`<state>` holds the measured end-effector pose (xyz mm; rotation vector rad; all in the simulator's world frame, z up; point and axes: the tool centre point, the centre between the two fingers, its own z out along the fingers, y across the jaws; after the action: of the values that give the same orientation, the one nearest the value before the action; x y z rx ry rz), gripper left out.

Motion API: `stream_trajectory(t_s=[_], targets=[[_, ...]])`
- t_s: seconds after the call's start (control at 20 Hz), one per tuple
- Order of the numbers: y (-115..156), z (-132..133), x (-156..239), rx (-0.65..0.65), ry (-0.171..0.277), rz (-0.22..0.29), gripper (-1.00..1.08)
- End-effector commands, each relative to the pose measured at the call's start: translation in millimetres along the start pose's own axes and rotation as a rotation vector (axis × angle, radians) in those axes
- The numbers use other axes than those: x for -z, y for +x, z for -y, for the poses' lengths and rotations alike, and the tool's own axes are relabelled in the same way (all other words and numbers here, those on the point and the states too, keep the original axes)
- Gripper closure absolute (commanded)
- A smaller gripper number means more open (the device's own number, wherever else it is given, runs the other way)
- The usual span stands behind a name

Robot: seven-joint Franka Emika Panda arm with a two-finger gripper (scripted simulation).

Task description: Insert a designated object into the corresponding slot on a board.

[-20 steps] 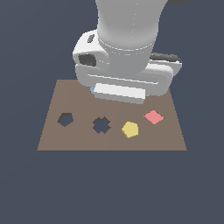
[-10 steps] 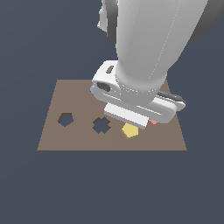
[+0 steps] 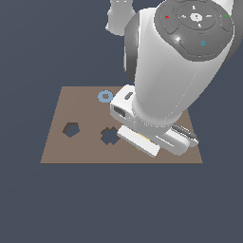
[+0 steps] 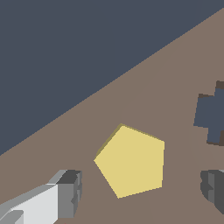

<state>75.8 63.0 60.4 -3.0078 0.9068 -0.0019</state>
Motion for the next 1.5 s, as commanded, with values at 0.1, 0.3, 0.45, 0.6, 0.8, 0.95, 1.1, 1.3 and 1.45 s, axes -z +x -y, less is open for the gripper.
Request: stream_trajectory(t_s=[0.1, 0.3, 0.45, 0.6, 0.8, 0.95, 1.1, 1.3, 1.45], targets=[[5, 5, -8, -0.043, 0.000, 0.001, -0.92], [7, 7, -10, -0.056, -0.001, 0.001, -0.92], [6, 7, -11, -0.053, -0.001, 0.001, -0.92], [6, 7, -17, -0.054, -0.001, 0.001, -0.92], [7, 7, -29, -0.056, -0.001, 0.001, -0.92], [7, 7, -30, -0.057, 0.000, 0.001, 1.08], [7, 7, -30, -0.057, 0.000, 0.001, 1.08], [7, 7, -30, -0.057, 0.000, 0.001, 1.08], [7, 7, -30, -0.057, 0.000, 0.000, 1.08]])
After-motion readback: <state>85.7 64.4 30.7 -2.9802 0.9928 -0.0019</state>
